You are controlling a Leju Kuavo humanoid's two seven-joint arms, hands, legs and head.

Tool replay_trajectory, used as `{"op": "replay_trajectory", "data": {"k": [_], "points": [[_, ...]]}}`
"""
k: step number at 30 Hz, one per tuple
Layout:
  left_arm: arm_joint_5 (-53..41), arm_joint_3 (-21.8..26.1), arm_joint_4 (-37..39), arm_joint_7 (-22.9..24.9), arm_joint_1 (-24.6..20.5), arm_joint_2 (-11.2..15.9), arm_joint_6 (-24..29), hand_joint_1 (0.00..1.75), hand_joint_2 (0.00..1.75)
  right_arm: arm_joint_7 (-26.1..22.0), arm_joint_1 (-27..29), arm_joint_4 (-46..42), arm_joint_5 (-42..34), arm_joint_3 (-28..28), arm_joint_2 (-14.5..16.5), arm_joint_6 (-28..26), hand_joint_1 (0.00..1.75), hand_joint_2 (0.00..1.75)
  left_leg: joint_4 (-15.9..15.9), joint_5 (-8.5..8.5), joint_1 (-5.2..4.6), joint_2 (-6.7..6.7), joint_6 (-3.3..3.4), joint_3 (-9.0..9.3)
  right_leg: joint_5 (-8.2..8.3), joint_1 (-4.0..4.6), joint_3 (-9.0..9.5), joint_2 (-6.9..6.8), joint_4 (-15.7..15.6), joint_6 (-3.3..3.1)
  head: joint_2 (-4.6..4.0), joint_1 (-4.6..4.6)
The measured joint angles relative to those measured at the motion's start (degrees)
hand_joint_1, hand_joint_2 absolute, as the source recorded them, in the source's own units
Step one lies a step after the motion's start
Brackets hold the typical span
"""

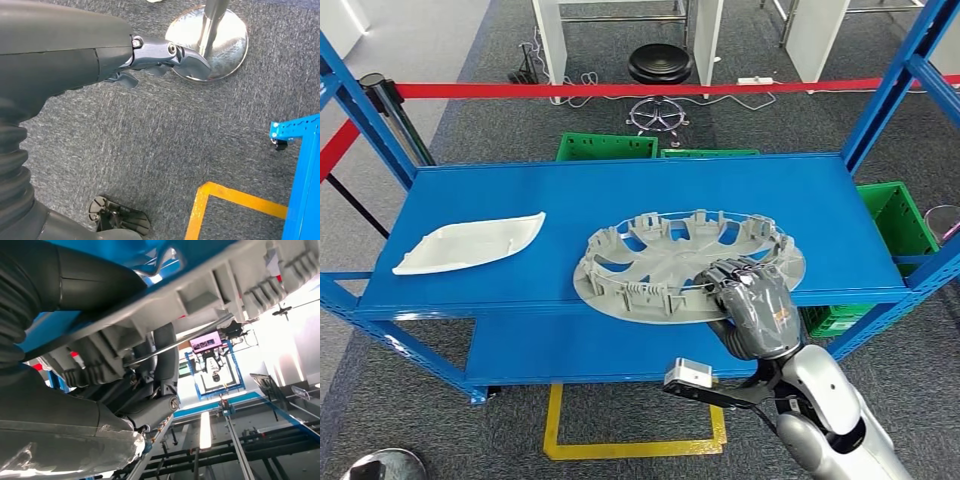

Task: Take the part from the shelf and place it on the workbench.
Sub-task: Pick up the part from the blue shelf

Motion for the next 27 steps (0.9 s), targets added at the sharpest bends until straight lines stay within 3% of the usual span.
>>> {"op": "replay_trajectory", "data": {"k": [15,20,24,27], "points": [[-2.55,0.19,0.01,-1.62,0.01,-0.03,1.13,0.00,1.75,-0.27,1.93,-2.11,0.34,-0.04,-0.60,-1.61,1.75,1.75,0.00,0.00,0.00,0.00,0.00,-0.01,0.00,0.00,-0.01,-0.01,0.00,0.00,0.00,0.01],[-1.18,-0.11,0.20,-2.70,0.00,-0.04,2.81,0.00,1.75,-3.53,5.53,-6.09,-10.45,-1.01,-0.76,-1.64,1.75,1.75,0.08,-0.05,-0.03,-0.01,0.05,-0.10,0.01,-0.05,-0.07,-0.03,-0.10,0.02,0.00,-0.02],[-0.46,-2.42,1.70,-4.41,0.17,-0.04,7.58,0.00,1.75,-8.86,11.18,-10.83,-22.15,-4.25,-0.82,-1.64,1.75,1.75,0.25,-0.19,-0.14,-0.06,0.27,-0.27,0.02,-0.17,-0.06,-0.15,-0.19,0.14,0.00,-0.02],[0.63,-5.17,3.57,-5.08,0.18,0.05,11.31,0.00,1.75,-11.90,15.70,-14.79,-26.33,-7.85,-0.94,-1.66,1.75,1.75,0.53,-0.42,-0.27,-0.05,0.62,-0.40,-0.01,-0.28,-0.05,-0.09,-0.22,0.41,0.00,-0.03]]}}
